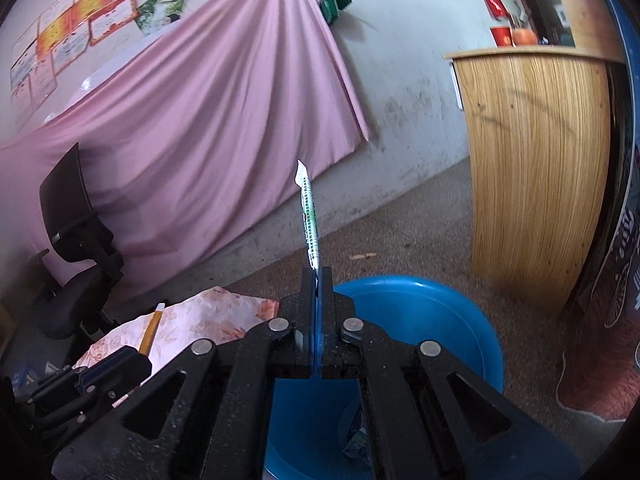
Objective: Collect trash
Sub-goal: 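Open both tools to drop the packet and tube into the basin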
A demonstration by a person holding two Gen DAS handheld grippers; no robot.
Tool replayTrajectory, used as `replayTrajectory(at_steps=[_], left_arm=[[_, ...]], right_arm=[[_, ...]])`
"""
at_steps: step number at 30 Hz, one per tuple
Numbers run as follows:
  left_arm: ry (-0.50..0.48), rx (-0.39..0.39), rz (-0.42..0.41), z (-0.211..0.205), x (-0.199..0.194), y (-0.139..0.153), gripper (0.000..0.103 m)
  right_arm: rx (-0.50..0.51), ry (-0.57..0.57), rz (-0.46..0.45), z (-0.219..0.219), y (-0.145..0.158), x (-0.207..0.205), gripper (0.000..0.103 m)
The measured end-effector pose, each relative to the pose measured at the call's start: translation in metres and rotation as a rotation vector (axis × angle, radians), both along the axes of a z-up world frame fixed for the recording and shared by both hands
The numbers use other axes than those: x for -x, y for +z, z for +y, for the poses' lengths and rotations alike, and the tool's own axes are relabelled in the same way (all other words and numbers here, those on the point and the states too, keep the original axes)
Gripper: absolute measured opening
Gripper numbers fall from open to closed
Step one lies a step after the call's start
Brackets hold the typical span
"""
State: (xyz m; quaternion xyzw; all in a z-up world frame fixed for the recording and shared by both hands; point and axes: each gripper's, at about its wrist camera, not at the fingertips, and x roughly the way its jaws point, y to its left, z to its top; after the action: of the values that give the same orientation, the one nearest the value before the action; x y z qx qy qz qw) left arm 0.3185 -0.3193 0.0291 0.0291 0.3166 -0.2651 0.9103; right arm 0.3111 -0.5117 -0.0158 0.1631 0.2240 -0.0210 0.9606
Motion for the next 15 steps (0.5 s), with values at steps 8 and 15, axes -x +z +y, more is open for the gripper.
replayTrajectory(at_steps=[8,15], left_arm=[[0.009,0.041,0.071,-0.003,-0.01,-0.004,0.012],[0.053,0.079,0.068,0.014,-0.01,-0.003,0.033]], right_arm=[[-0.026,-0.003,0.034,-0.007,-0.007,-0.004,0.03],[-0.025,-0.01,0.049,-0.009,-0.01,-0.007,0.033]])
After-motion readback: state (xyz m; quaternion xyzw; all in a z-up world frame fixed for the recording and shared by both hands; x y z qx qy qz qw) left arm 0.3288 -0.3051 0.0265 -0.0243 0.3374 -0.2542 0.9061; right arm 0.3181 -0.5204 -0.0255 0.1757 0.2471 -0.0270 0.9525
